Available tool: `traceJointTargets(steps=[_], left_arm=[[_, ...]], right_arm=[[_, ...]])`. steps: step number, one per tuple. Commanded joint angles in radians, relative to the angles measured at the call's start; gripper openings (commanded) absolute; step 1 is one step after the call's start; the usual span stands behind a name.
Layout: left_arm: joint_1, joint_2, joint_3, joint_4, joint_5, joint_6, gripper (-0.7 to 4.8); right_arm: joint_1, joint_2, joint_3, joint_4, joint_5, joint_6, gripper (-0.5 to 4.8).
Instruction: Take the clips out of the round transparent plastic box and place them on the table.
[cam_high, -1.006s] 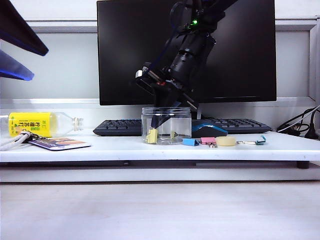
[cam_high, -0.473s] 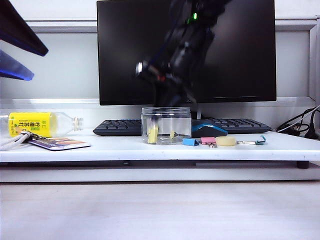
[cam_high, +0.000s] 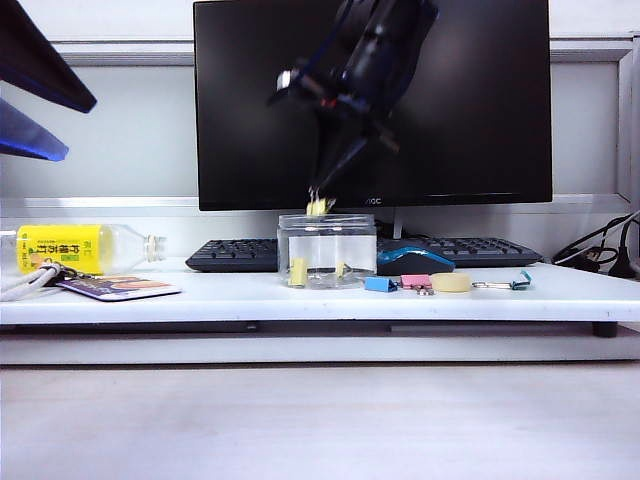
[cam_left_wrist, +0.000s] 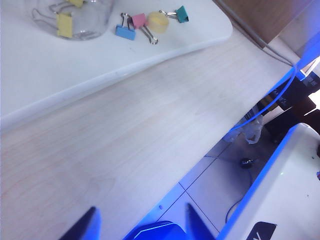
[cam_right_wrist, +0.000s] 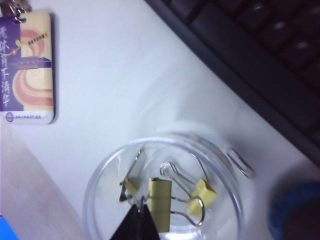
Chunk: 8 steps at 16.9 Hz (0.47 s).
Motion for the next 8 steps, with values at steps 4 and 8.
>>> traceJointTargets(steps=[4, 8], left_arm=[[0.0, -0.001, 0.006, 0.009, 0.003, 0.008, 2.29], [0.0, -0.001, 0.006, 0.007, 0.003, 0.008, 2.29]], right_arm=[[-0.002, -0.092, 0.003, 0.002, 0.135, -0.034, -0.05], [-0.017, -0.134, 0.003, -0.005, 0.135, -0.034, -0.05]])
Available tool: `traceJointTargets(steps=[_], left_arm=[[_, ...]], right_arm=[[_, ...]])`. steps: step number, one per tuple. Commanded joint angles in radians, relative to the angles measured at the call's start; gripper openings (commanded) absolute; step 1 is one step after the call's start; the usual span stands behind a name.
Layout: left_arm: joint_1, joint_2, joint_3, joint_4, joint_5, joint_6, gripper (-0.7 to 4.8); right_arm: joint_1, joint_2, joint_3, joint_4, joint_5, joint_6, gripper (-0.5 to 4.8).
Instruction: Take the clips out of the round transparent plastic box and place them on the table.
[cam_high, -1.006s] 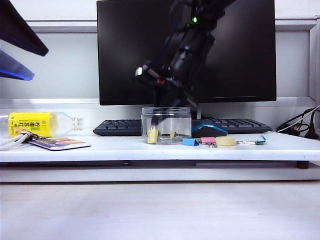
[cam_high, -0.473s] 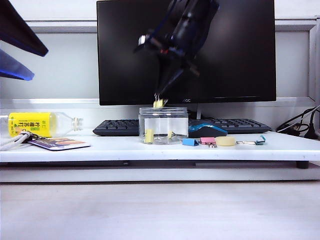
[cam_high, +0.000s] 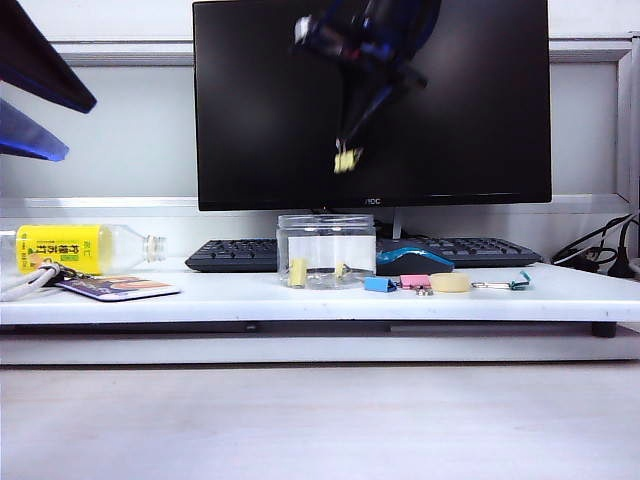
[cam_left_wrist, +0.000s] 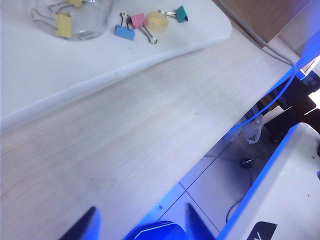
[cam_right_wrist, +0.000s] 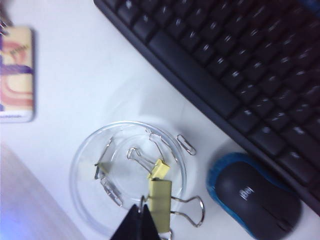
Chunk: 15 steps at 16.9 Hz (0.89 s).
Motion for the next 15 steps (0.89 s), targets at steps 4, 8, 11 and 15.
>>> traceJointTargets(steps=[4, 8, 11, 15], left_arm=[[0.0, -0.001, 0.006, 0.007, 0.003, 0.005, 2.29], [0.0, -0.001, 0.006, 0.008, 0.003, 0.006, 2.29], [0.0, -0.001, 0.006, 0.009, 0.003, 0.006, 2.29], [0.0, -0.001, 0.006, 0.013, 0.003, 0.006, 2.29]], right_arm=[[-0.052, -0.089, 0.001, -0.011, -0.02, -0.002, -0.05], [-0.078, -0.135, 0.001, -0.013, -0.037, -0.002, -0.05], [-0.08, -0.187, -0.011, -0.013, -0.035, -0.002, -0.05], [-0.089, -0.277, -0.14, -0.013, -0.032, -0.019, -0.05]])
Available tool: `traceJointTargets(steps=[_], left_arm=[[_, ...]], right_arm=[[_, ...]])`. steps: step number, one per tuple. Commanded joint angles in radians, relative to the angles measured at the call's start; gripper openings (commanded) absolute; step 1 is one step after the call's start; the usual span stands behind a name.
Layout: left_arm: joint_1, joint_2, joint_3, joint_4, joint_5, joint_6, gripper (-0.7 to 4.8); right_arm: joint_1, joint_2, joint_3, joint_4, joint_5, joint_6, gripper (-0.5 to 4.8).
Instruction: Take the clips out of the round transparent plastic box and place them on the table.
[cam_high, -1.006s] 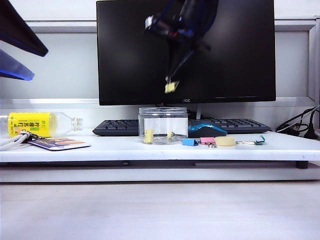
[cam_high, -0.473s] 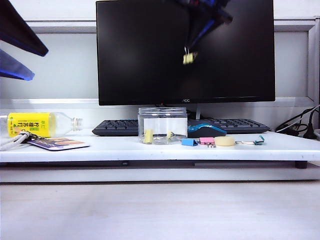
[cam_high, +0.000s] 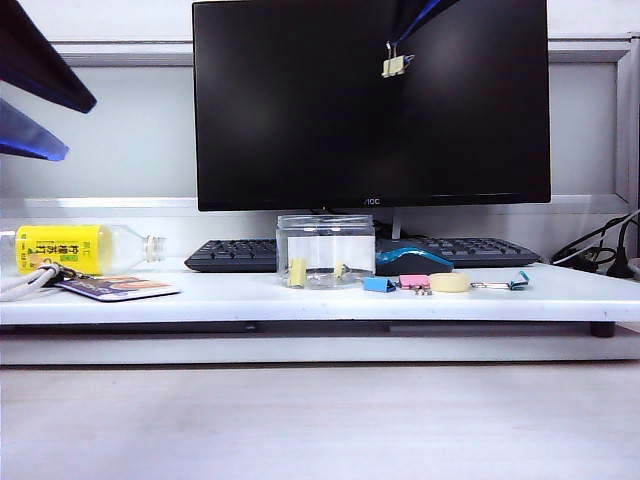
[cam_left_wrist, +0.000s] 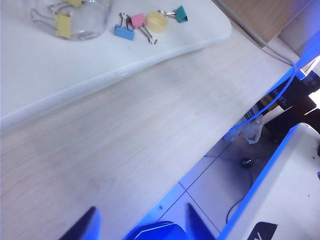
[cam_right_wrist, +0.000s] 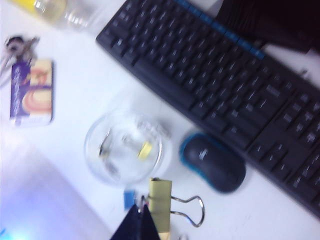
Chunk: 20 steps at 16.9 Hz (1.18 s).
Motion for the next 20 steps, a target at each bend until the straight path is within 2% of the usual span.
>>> traceJointTargets(steps=[1, 5, 11, 15, 20], left_arm=[[0.0, -0.001, 0.006, 0.013, 0.004, 0.005, 2.29], [-0.001, -0.001, 0.006, 0.005, 0.007, 0.004, 2.29], [-0.001, -0.001, 0.006, -0.017, 0.007, 0.004, 2.29], [-0.001, -0.001, 0.005, -0.018, 0.006, 0.0, 2.29], [-0.001, -0.001, 0.005, -0.025, 0.006, 0.0, 2.29]], right_arm=[[-0.009, -0.079, -0.145, 0.003, -0.002, -0.023, -0.05], [-0.012, -0.134, -0.293, 0.012, -0.008, -0.049, -0.05], [-0.021, -0.136, -0.379, 0.086, -0.086, -0.053, -0.05], [-0.066, -0.132, -0.565, 0.261, -0.14, -0.063, -0.05], [-0.069, -0.075, -0.573, 0.311, -0.147, -0.063, -0.05]])
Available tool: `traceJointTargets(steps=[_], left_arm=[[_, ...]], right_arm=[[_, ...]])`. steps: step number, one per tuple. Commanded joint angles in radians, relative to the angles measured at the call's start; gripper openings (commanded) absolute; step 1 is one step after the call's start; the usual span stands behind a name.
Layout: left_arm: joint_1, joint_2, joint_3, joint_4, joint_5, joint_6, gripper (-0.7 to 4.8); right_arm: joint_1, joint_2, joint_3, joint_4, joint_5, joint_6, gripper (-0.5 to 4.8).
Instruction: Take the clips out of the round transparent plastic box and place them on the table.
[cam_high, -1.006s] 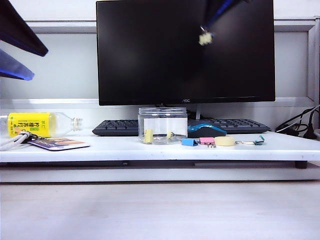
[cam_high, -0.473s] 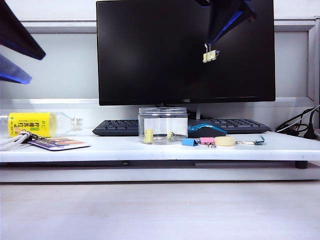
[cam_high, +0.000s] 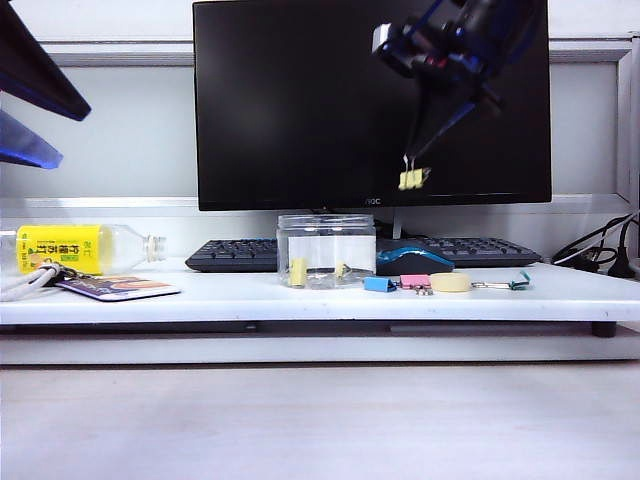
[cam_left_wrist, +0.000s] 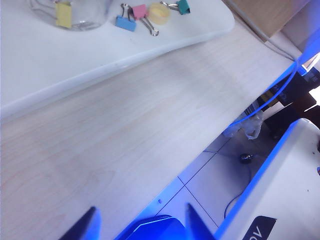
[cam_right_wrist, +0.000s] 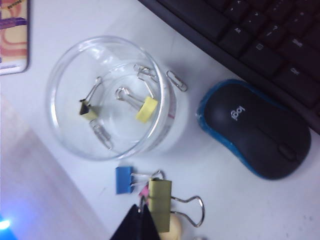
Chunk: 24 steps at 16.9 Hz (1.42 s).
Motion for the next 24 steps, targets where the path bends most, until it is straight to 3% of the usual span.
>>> traceJointTargets(steps=[1, 24], left_arm=[[0.0, -0.001, 0.005, -0.002, 0.005, 0.002, 2.29], [0.0, -0.001, 0.005, -0.008, 0.002, 0.002, 2.29]], right_arm=[[0.0, 0.029, 0.003, 0.015, -0.013, -0.003, -0.05], [-0.025, 0.149, 0.002, 0.016, -0.026, -0.016, 0.1]])
